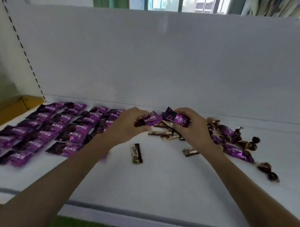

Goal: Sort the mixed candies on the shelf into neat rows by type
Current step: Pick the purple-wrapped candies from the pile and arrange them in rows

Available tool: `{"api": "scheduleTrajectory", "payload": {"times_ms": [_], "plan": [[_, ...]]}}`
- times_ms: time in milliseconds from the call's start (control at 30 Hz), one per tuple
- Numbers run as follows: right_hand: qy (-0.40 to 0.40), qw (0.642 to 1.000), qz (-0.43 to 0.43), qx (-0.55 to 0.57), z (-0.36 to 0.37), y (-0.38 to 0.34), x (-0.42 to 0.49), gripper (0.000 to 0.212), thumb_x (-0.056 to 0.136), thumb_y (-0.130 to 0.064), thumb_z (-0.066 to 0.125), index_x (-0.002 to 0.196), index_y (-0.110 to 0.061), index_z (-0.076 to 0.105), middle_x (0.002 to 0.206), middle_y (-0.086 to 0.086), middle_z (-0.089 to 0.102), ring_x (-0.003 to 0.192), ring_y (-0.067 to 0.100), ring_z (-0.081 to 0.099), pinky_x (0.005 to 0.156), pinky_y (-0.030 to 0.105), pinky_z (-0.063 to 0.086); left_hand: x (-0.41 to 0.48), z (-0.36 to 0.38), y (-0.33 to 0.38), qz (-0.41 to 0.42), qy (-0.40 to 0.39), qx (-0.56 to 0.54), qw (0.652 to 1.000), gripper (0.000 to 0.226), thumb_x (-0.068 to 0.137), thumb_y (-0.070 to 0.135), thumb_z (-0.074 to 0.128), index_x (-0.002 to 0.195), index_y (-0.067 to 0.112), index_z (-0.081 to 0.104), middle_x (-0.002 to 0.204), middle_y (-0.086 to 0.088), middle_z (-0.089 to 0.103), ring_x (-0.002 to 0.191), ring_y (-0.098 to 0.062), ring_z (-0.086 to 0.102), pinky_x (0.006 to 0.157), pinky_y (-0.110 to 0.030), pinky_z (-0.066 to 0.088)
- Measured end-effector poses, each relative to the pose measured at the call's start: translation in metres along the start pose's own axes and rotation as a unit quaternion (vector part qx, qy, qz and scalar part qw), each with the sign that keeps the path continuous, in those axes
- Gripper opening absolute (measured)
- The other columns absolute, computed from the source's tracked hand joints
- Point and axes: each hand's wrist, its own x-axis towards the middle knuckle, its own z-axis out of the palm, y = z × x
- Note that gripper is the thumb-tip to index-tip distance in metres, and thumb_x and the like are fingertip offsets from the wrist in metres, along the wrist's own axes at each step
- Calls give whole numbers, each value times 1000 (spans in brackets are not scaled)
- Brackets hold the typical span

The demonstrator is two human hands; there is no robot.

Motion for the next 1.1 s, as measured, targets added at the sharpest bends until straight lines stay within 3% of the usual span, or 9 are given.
{"api": "scheduleTrajectory", "payload": {"times_ms": [133,267,433,533,633,733,867,1000,1100], "plan": [[-21,999,-25,-13,48,-46,-13,36,75,-6,70,110,-12,62,99,-2,63,91,14,57,79,8,39,-45,-42,-30,51,6,47,998,44,74,24,76,112,8,61,102,-5,59,92,-11,49,76,-12,32],[-47,998,-39,-19,89,-88,-32,35,75,-5,68,109,-12,62,94,-4,59,88,13,54,75,17,36,-90,-77,-58,53,13,65,996,48,74,23,76,116,10,59,102,0,53,93,-9,46,81,-13,29],[-60,997,-36,-12,129,-121,-57,37,75,-7,66,111,-15,59,105,-1,61,95,17,54,85,26,42,-136,-107,-88,18,4,67,998,46,83,28,67,125,17,53,107,5,50,96,-7,46,83,-18,35],[-83,996,-26,-21,144,-135,-68,41,76,-8,66,116,-15,57,109,4,61,95,14,49,84,23,37,-154,-122,-95,-16,0,11,1000,27,94,19,48,119,9,53,86,-4,58,75,-9,56,69,-23,47],[-86,995,-28,-30,148,-150,-69,42,78,-8,65,118,-15,56,113,6,61,95,12,47,85,22,35,-163,-129,-102,-33,-3,25,999,23,99,13,35,108,3,54,65,1,48,56,-2,44,53,-19,33],[-84,995,-35,-39,149,-158,-72,42,79,-8,64,120,-15,56,115,4,60,98,13,48,87,20,34,-167,-131,-108,-12,-11,32,999,28,99,15,36,115,3,57,88,-5,61,74,-12,52,68,-22,41],[-85,993,-48,-61,153,-160,-77,40,80,-8,64,119,-14,56,115,5,61,103,20,53,86,21,35,-173,-131,-109,-27,-16,32,999,41,97,32,32,108,1,57,94,-18,64,86,-32,58,79,-48,46],[-91,992,-53,-71,153,-163,-79,40,79,-6,64,118,-12,57,114,6,61,99,19,52,85,22,35,-176,-133,-108,-60,-76,78,992,50,88,43,55,130,19,42,119,-3,57,105,-21,55,89,-38,46],[-109,988,-65,-89,153,-163,-79,38,78,-7,65,115,-12,59,112,7,61,102,20,51,83,21,32,-176,-134,-109,-59,-88,125,986,52,86,38,60,129,20,36,101,1,58,89,-18,56,71,-31,44]]}}
